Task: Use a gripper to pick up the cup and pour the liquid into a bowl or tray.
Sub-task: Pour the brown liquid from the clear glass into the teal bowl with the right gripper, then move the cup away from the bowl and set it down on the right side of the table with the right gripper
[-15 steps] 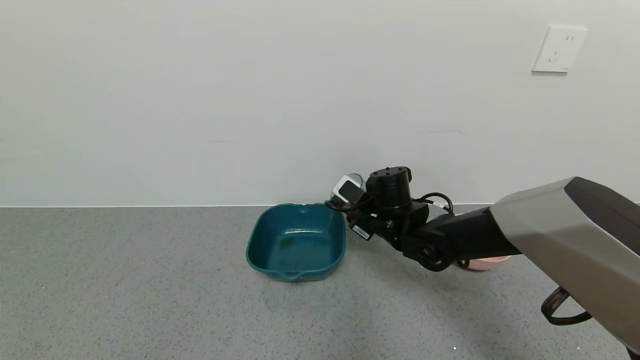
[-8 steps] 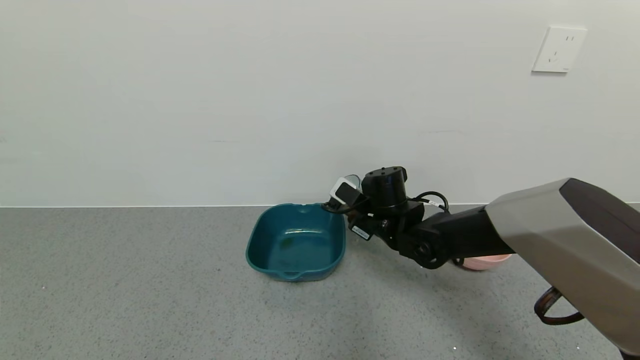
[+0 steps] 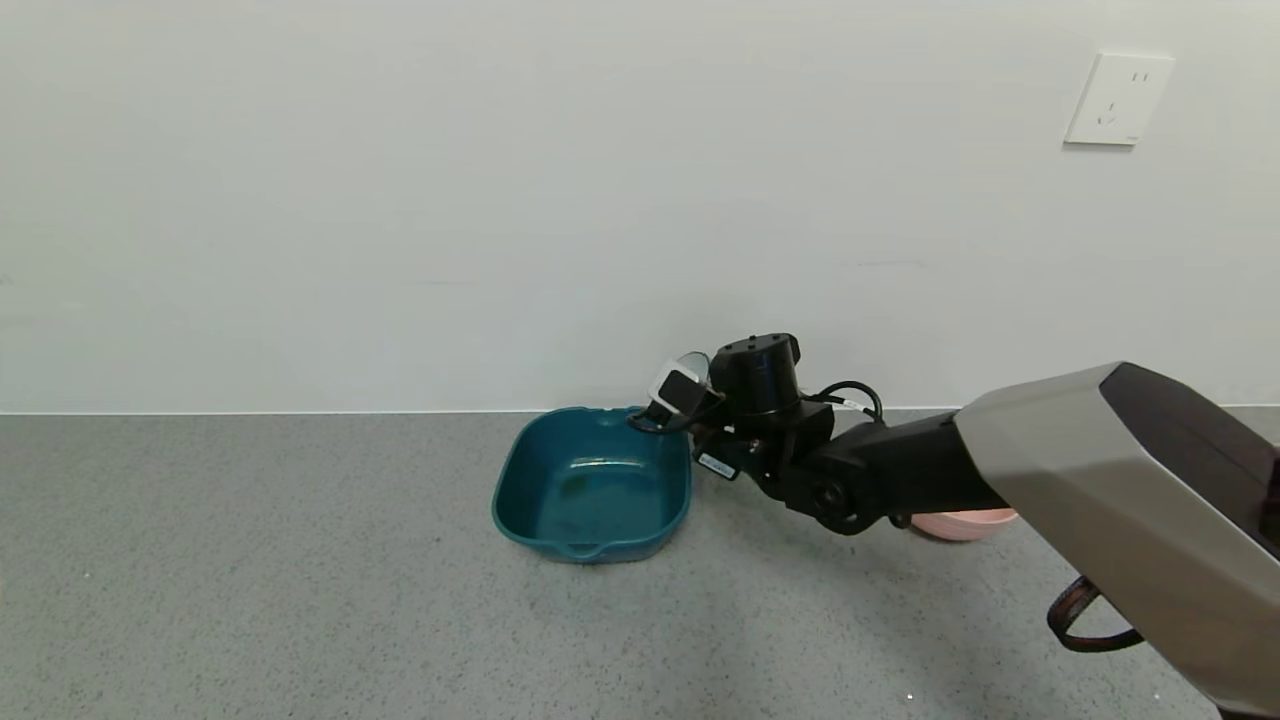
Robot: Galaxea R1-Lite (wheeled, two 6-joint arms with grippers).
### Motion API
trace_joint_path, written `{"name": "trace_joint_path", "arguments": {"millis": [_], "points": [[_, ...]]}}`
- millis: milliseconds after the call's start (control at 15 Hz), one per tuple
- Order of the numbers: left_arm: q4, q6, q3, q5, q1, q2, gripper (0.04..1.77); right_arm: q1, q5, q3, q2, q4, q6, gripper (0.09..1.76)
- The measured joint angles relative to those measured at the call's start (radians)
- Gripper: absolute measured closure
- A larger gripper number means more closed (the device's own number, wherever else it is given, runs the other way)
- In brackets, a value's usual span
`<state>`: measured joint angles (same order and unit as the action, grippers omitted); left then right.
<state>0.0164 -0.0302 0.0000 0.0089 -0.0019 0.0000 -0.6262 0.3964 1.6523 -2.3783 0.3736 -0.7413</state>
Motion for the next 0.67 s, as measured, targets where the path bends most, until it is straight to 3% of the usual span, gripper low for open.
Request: {"name": "trace_joint_path", "arguments": {"millis": [667], "points": [[0.0, 0.0, 0.0, 0.0, 0.0, 0.0, 0.09, 0.0, 0.015, 0.007, -0.012, 0.008, -0.16, 0.5]]}}
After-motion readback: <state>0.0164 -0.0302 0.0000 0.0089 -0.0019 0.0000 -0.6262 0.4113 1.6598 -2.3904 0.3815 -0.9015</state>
